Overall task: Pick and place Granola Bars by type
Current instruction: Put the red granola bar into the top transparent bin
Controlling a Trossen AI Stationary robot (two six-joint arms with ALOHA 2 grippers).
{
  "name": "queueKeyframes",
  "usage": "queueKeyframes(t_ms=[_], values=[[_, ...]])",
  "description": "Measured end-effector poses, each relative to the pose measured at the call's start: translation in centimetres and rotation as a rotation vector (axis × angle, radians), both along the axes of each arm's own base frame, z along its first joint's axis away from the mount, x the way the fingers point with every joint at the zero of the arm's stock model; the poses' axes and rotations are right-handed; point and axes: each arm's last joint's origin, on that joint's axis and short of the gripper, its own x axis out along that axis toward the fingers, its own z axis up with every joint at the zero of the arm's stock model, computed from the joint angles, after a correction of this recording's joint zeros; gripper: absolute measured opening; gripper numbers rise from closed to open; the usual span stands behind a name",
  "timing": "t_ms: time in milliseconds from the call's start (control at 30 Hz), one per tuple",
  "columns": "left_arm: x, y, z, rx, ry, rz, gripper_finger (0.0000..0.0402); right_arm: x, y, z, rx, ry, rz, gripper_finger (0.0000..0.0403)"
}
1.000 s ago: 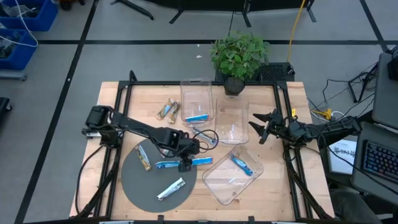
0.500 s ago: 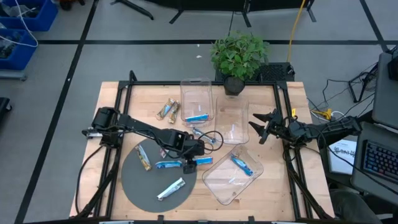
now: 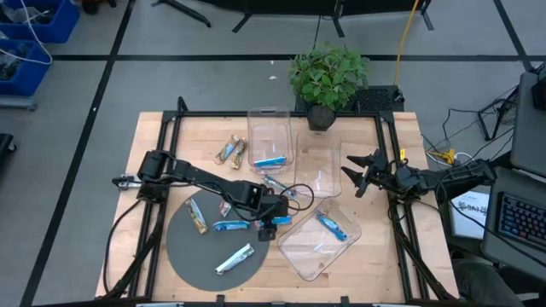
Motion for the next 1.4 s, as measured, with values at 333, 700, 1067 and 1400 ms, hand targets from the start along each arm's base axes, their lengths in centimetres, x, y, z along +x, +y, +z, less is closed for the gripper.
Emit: queueKeyframes(t_ms=[333, 700, 1067, 1400], values=[[0.5, 0.8, 0.1, 0.031, -0.039, 0.022, 0.0278, 0.0, 0.0, 0.0, 0.000, 0.000, 0.000, 0.0224], [0.7, 1.0, -1.5, 0.008, 0.010, 0.013, 0.0278, 0.0, 0.0, 0.0, 0.000, 0.000, 0.000, 0.0224], [0.7, 1.0, -2.2, 0.004, 0.041, 0.010, 0.0278, 0.0, 0.0, 0.0, 0.000, 0.003, 0.000, 0.0224], [0.7, 0.9, -2.2, -0.012, 0.045, 0.010, 0.0278, 0.0, 0.0, 0.0, -0.001, 0.004, 0.000, 0.0224]])
